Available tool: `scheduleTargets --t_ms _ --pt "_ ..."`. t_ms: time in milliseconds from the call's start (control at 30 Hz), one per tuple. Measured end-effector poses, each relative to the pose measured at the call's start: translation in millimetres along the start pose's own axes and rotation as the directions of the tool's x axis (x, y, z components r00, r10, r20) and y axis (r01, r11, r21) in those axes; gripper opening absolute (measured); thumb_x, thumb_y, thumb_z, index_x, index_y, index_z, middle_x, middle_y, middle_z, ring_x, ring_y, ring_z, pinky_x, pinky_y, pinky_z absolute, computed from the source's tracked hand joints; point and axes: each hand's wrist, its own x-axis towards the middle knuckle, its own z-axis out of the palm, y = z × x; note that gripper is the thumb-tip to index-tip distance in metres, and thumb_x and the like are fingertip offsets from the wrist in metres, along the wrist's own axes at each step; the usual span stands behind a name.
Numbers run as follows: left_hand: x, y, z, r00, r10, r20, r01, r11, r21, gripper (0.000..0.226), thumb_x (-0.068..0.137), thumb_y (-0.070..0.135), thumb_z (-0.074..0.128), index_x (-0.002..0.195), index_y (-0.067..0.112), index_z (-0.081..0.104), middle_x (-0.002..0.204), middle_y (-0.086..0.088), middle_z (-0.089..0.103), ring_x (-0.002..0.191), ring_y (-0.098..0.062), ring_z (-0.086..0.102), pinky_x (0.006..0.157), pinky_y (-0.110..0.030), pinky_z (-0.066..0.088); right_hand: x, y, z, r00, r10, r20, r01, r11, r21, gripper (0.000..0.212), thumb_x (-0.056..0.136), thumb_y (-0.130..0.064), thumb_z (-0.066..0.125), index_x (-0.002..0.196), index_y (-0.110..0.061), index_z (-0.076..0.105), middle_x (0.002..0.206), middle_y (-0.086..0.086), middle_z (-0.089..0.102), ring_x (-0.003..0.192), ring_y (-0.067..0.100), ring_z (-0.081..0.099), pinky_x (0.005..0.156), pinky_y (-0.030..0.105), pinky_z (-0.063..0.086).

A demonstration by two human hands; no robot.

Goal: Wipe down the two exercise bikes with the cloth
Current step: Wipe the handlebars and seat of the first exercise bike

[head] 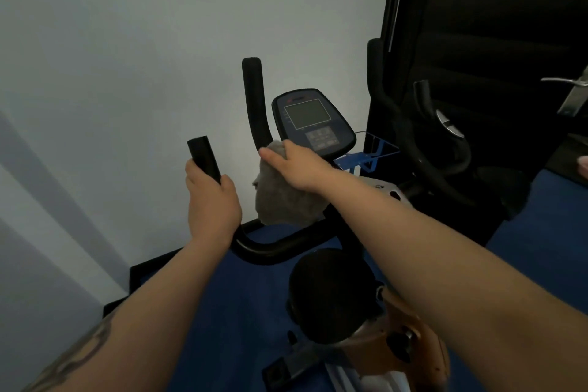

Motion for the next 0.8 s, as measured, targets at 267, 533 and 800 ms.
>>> scheduleTargets --t_ms 267,533,800 --pt "-1 -3 2 1.0 0.004 -0.006 -0.004 0.999 -0.032 0.056 0.102 0.02 0.039 0.152 0.014 0.015 0.141 -0.013 0.041 0.103 -0.025 0.053 0.084 -0.039 0.046 -64 56 15 0.979 -0.103 -0.175 0.093 0.994 -0.063 0.037 0.098 -0.046 0.045 0.128 -0.025 0.042 0.115 -0.003 0.06 0.103 0.017 0.06 0.085 0.039 0.051" --pt "1 -5 2 1.0 0.002 -0.007 -0.002 1.0 -0.028 0.056 0.101 0.02 0.041 0.151 0.013 0.016 0.141 -0.016 0.042 0.108 -0.031 0.054 0.089 -0.042 0.047 -56 49 5 0.989 -0.13 -0.074 0.137 0.987 0.087 0.042 0.1 -0.04 0.047 0.139 -0.026 0.041 0.128 -0.001 0.057 0.117 0.017 0.055 0.099 0.042 0.046" --pt "3 -1 4 1.0 -0.002 -0.01 0.003 0.99 0.144 0.06 0.103 0.022 0.035 0.153 0.011 0.004 0.152 -0.014 0.028 0.11 -0.035 0.053 0.082 -0.041 0.043 -32 33 4 0.985 -0.15 -0.083 0.126 0.962 -0.244 0.041 0.1 -0.048 0.038 0.122 -0.015 0.045 0.115 0.008 0.062 0.103 0.026 0.06 0.086 0.042 0.048"
